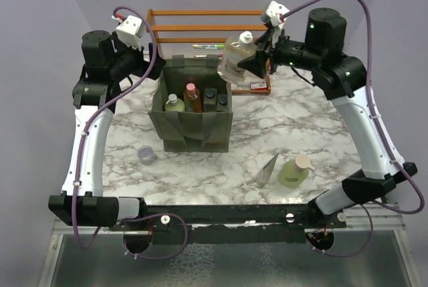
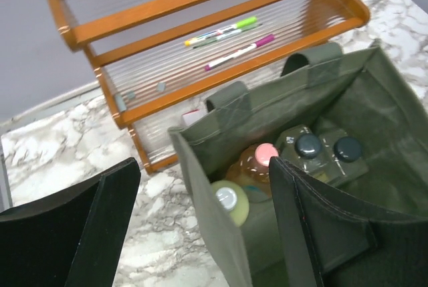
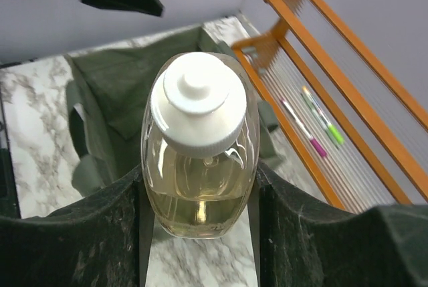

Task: Place the personal care products into the canvas bag
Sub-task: Place the care product in the canvas bag.

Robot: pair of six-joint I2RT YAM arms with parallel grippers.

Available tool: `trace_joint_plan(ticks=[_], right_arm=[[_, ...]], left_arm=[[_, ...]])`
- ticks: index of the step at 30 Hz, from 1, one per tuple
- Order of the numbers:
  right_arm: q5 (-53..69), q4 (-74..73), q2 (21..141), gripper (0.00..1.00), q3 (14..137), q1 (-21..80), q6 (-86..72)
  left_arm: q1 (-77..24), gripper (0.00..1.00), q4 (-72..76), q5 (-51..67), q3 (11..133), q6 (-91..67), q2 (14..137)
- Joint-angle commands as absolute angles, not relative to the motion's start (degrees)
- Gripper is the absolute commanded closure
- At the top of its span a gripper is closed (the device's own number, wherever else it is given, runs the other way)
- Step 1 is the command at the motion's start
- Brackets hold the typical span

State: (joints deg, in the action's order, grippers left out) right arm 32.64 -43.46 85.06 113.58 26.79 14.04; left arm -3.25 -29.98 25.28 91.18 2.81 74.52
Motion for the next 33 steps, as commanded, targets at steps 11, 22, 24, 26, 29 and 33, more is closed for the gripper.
trace_joint_plan(ticks=[11, 22, 24, 26, 29, 33], right_arm=[[34.75, -39.06, 103.12, 0.98, 132.52, 43.03, 16.42], [40.73, -36.82, 109.46, 0.98, 125.74, 44.82, 23.52], [41.85, -34.67, 109.04, 0.98, 122.13, 44.76, 25.22], [42.49, -33.28, 109.41, 0.98, 120.11, 44.77, 26.17], [43.28, -31.92, 110.24, 0.98, 118.41, 44.81, 27.02], [42.94, -30.94, 111.65, 0.98, 117.16, 44.74, 28.43]], left_arm=[[2.61, 0.22, -27.3, 21.3, 86.52, -1.34, 70.82], [4.43, 0.22, -26.39, 20.8, 85.9, -1.21, 69.29], [4.63, 0.22, -26.29, 21.25, 85.87, -1.23, 69.1], [4.66, 0.22, -26.23, 21.63, 85.78, -1.11, 68.86], [4.74, 0.22, -26.02, 21.99, 85.78, -0.9, 68.65], [4.77, 0.22, -25.43, 22.96, 85.49, -1.26, 68.4]])
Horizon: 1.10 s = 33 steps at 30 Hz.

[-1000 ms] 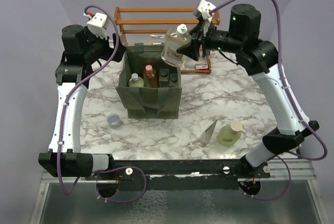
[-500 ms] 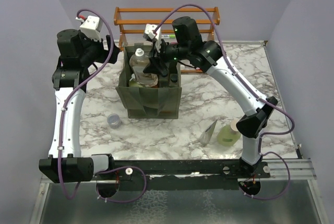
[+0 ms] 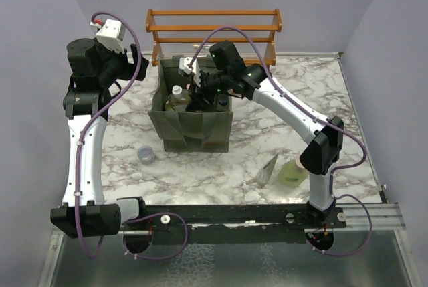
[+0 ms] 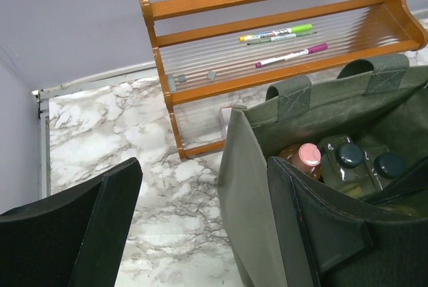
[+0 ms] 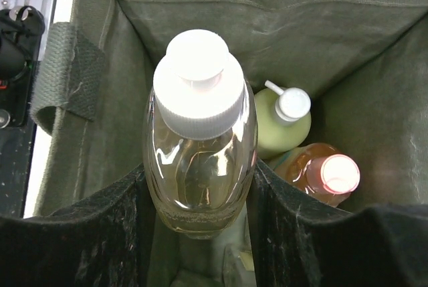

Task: Place the personal care products into the canvas bag
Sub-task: Place the care product in the canvas bag.

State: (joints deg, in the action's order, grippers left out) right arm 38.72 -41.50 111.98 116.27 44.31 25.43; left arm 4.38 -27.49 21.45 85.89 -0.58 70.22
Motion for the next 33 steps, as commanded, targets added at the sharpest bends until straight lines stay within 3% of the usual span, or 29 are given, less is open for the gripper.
trace_joint_plan(ticks=[1, 33], right_arm=[[42.72, -30.56, 111.89, 0.98, 116.75, 44.76, 28.86], [39.52, -16.2, 118.24, 0.98, 109.79, 44.74, 27.54]], left_arm=[[4.84, 0.22, -25.34, 23.28, 85.39, -1.38, 68.38], [4.83, 0.22, -24.56, 25.5, 83.41, -0.82, 66.88]])
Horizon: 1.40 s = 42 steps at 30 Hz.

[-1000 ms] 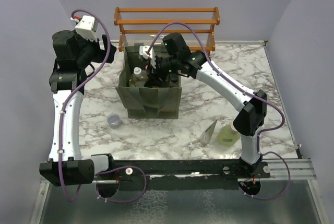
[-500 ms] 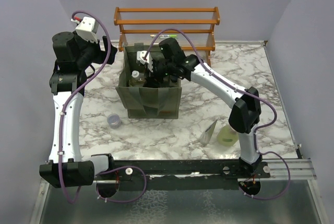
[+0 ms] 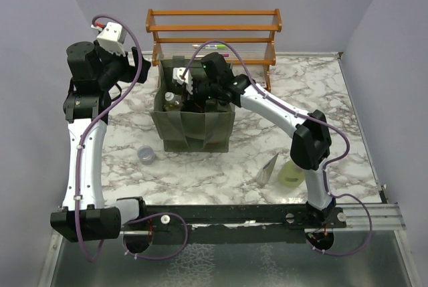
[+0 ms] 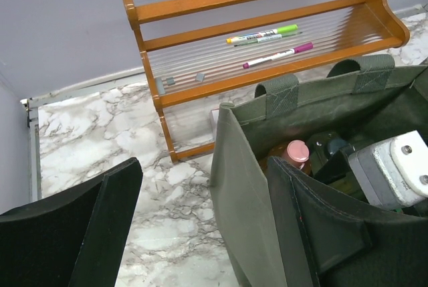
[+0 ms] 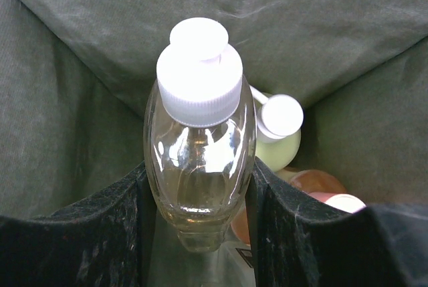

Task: Place the personal care products into the canvas bag
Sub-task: Place the care product in the canvas bag.

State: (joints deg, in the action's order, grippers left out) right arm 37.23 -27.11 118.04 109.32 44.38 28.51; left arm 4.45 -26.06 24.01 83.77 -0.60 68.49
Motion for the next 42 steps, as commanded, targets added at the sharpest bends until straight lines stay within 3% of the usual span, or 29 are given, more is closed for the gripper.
trace_joint_plan(ticks=[1, 14, 21, 32, 42], right_arm=[[39.62, -15.9, 118.49, 0.98, 109.79, 44.74, 27.26], [42.49, -12.4, 121.04, 0.98, 112.0, 44.74, 24.38], [39.95, -22.58, 125.17, 0.98, 119.46, 44.74, 28.01], [38.22, -20.8, 123.2, 0.96, 112.13, 44.73, 31.32], [36.64, -22.19, 125.96, 0.85, 111.83, 44.74, 32.57]], left_arm=[[4.83, 0.22, -24.55, 25.53, 83.39, -0.79, 66.88], [4.79, 0.22, -24.86, 25.75, 83.52, -0.51, 66.84], [4.83, 0.22, -25.04, 26.22, 83.76, -0.31, 66.93], [4.83, 0.22, -25.13, 26.64, 83.5, -0.19, 66.8], [4.83, 0.22, -25.2, 26.88, 83.28, 0.11, 66.71]])
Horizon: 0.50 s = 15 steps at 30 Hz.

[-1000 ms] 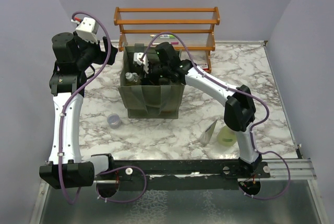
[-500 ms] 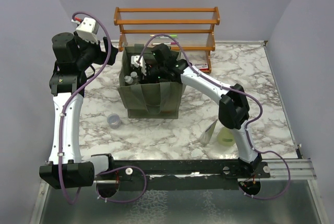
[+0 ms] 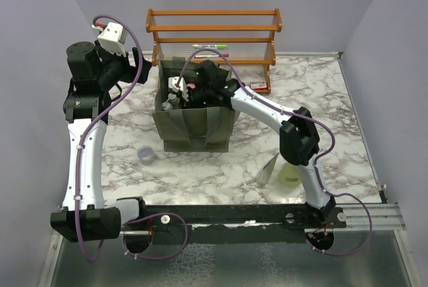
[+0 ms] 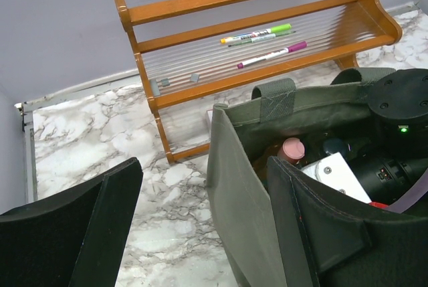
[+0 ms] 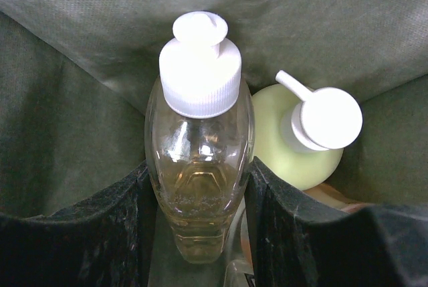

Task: Place the personal care products into the canvas bag
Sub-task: Place the care product in the canvas bag.

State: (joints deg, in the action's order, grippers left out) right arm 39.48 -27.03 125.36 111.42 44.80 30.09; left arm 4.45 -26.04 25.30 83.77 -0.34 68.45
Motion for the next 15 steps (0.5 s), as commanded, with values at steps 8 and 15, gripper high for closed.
trace_joint_plan(ticks=[8, 15], right_arm=[[33.45, -23.61, 125.92, 0.68, 110.69, 44.73, 35.19], [31.92, -24.25, 124.47, 0.46, 111.87, 44.74, 35.66]], left_arm=[[4.83, 0.22, -25.44, 27.05, 83.06, 0.26, 66.62], [4.83, 0.22, -25.61, 27.16, 83.14, 0.46, 66.53]])
